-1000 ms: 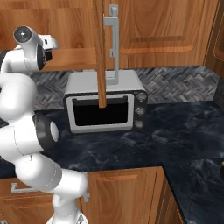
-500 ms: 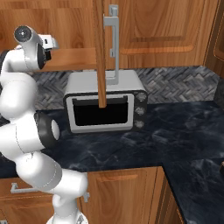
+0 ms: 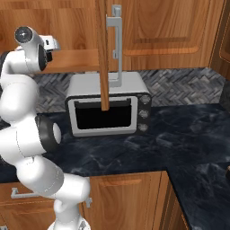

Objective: Open the cabinet directly in front. Then move the beer and the mug to the dining counter with the jar on it.

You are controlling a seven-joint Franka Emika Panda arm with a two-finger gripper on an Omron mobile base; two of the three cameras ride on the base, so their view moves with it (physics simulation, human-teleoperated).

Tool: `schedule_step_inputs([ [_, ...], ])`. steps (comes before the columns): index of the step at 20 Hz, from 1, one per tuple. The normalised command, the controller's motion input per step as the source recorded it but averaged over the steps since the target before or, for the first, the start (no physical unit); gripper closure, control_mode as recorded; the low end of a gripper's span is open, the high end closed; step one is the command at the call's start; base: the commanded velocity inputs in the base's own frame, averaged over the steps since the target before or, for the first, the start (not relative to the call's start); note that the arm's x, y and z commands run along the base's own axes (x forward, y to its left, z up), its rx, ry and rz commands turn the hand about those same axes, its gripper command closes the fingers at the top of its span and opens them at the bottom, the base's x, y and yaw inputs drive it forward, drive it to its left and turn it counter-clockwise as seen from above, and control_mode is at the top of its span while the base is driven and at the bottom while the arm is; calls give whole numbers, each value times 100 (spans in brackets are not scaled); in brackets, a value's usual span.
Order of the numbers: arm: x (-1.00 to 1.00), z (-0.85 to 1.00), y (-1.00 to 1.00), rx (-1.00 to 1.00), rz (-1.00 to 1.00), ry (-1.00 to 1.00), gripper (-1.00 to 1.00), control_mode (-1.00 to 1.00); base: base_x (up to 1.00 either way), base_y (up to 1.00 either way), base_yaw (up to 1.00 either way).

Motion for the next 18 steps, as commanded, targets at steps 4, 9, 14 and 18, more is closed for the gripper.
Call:
schedule_step_inputs([
  [4,-25,0,0,0,0,-3,100,-100,0,0,0],
  [9,-98,3,0,2,0,-13,100,-100,0,0,0],
  [14,-100,0,0,9,0,-13,100,-100,0,0,0],
  [18,-100,13,-13,14,0,-1,100,-100,0,0,0],
])
